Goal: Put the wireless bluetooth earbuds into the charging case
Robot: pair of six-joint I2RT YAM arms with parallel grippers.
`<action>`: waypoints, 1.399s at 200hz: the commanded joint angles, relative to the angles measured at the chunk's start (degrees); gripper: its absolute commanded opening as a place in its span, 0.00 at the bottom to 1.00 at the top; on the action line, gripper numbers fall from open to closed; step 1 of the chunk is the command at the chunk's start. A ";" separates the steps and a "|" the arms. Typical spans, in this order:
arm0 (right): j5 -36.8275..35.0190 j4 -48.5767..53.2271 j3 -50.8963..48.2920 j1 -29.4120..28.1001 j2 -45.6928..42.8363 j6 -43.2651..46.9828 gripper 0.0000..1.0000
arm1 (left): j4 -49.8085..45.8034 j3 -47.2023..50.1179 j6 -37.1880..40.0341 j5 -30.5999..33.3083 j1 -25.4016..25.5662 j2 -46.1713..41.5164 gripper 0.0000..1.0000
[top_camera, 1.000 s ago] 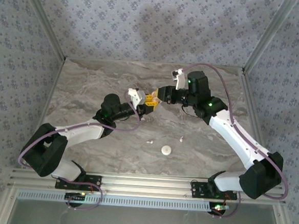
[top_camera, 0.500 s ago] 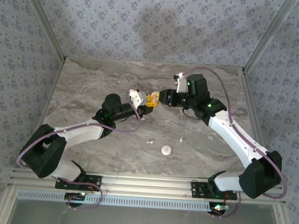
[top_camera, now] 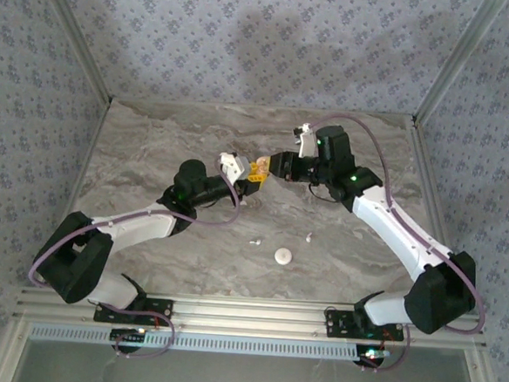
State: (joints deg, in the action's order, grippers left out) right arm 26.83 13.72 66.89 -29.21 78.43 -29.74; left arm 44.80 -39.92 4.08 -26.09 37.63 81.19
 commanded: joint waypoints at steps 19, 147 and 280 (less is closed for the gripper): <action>-0.42 0.57 0.78 -0.15 -0.54 1.40 0.28 | 3.02 -0.33 0.93 -1.15 0.17 -1.14 0.11; -0.03 -6.74 -5.11 0.53 -8.60 9.23 0.25 | 4.27 0.61 -0.10 -3.33 0.18 -1.16 0.11; -2.49 -4.52 -4.32 -3.08 -11.93 24.73 0.25 | 10.66 1.96 2.78 -5.73 0.19 -0.28 0.11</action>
State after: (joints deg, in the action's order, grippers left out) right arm 26.72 8.40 60.31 -30.98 66.89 -7.66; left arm 52.23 -37.63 6.24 -30.50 37.63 81.10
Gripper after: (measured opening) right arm 0.251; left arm 0.213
